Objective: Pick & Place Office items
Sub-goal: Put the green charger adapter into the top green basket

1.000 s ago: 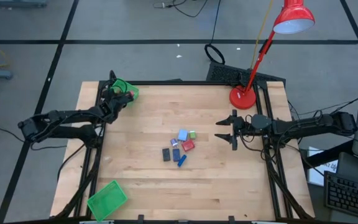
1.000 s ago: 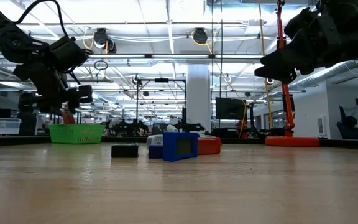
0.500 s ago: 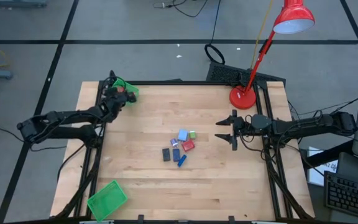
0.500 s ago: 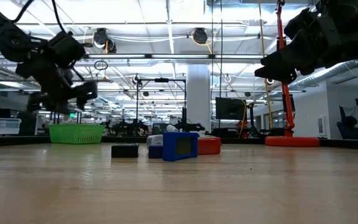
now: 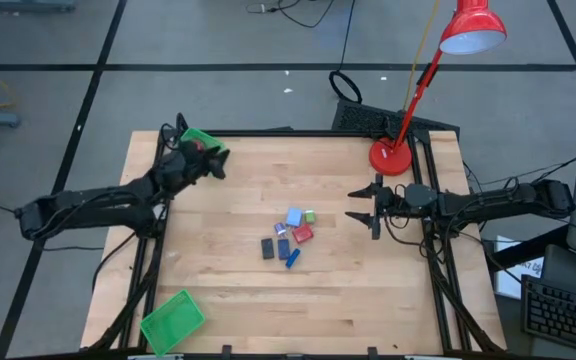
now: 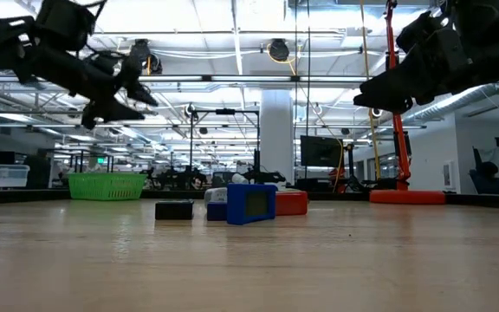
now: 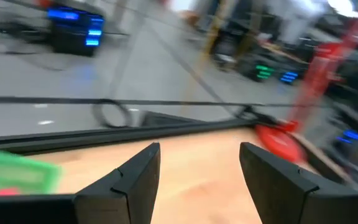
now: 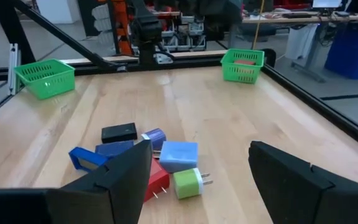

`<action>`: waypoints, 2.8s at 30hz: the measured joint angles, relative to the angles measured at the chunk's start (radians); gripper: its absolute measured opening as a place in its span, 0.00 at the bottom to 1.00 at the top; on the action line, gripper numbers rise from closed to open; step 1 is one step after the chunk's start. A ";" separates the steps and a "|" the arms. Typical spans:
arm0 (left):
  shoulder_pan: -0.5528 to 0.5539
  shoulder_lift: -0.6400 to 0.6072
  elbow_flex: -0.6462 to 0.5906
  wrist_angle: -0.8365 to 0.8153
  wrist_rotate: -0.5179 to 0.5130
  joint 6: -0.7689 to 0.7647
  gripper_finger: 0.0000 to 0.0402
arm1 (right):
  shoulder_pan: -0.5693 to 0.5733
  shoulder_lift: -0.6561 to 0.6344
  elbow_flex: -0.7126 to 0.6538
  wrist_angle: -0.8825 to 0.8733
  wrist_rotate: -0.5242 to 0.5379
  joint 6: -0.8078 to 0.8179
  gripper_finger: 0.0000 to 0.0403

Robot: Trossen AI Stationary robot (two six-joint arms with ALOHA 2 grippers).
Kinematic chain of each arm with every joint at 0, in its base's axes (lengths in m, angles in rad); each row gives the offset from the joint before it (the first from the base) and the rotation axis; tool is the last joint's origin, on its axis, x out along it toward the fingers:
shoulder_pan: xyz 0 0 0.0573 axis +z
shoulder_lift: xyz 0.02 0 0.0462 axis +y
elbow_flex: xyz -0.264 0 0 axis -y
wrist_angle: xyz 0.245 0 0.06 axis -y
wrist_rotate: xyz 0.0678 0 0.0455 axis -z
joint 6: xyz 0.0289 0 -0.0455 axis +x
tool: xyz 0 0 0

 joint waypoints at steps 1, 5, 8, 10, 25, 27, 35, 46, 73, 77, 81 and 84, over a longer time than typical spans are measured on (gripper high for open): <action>-0.020 -0.004 0.000 0.015 0.021 0.013 0.56 | 0.000 0.000 0.000 0.000 0.000 0.001 0.64; -0.116 -0.004 0.000 0.098 0.097 0.095 0.56 | 0.000 0.000 0.000 0.000 0.000 0.042 0.64; -0.196 -0.004 0.000 0.170 0.136 0.173 0.56 | 0.000 0.003 0.000 0.003 -0.001 0.051 0.64; -0.247 -0.004 0.000 0.211 0.161 0.230 0.56 | 0.000 0.018 0.000 0.014 0.000 0.052 0.64; -0.369 -0.003 0.000 0.259 0.202 0.315 0.56 | 0.014 0.473 0.001 0.368 -0.004 -0.007 0.64; -0.376 -0.003 0.000 0.245 0.203 0.316 0.56 | 0.014 0.530 0.013 0.375 -0.004 -0.013 0.64; -0.412 0.011 0.000 0.236 0.204 0.358 0.56 | -0.003 0.719 0.144 0.331 -0.110 -0.023 0.67; -0.414 0.012 0.000 0.227 0.202 0.358 0.56 | -0.103 0.906 0.320 0.194 -0.171 -0.187 0.78; -0.414 0.012 0.000 0.227 0.201 0.350 0.56 | -0.109 0.971 0.328 0.237 -0.239 -0.161 0.57; -0.414 0.012 0.000 0.227 0.201 0.350 0.56 | -0.109 0.971 0.328 0.237 -0.240 -0.161 0.55; -0.414 0.012 0.000 0.227 0.201 0.350 0.56 | -0.109 0.971 0.328 0.237 -0.240 -0.161 0.52; -0.414 0.012 0.000 0.227 0.201 0.350 0.56 | -0.109 0.971 0.328 0.237 -0.240 -0.161 0.50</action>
